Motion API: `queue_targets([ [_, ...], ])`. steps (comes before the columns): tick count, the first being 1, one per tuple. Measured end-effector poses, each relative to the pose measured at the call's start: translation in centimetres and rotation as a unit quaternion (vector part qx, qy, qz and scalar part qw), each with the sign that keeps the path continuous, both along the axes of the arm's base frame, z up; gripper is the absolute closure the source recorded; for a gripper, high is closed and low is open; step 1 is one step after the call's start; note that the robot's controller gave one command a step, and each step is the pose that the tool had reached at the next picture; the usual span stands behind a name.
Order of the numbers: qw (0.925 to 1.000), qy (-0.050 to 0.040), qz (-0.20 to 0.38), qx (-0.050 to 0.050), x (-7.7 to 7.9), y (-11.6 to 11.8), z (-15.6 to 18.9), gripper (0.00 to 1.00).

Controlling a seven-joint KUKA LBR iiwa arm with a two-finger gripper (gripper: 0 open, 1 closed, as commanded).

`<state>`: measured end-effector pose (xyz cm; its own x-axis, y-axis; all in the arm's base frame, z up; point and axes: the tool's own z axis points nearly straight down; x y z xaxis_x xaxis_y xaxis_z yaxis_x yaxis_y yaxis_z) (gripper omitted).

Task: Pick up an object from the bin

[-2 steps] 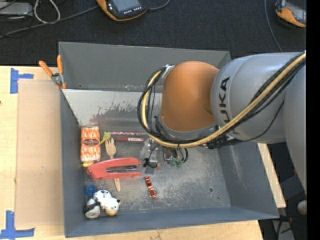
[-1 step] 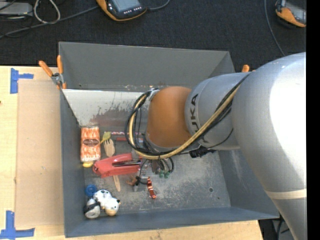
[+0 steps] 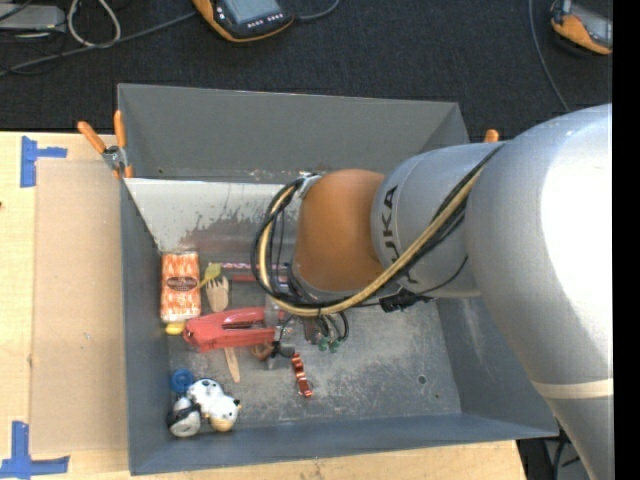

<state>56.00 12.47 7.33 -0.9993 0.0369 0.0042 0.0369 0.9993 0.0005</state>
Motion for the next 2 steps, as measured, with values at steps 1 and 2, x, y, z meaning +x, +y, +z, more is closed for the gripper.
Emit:
queue_targets([
  [1, 1.0, 0.0, 0.0, 0.0, 0.0, 0.0, 0.0, 1.0],
  [2, 0.9996, 0.003, 0.027, -0.001, 0.5, -0.2, 3.5, 1.0],
])
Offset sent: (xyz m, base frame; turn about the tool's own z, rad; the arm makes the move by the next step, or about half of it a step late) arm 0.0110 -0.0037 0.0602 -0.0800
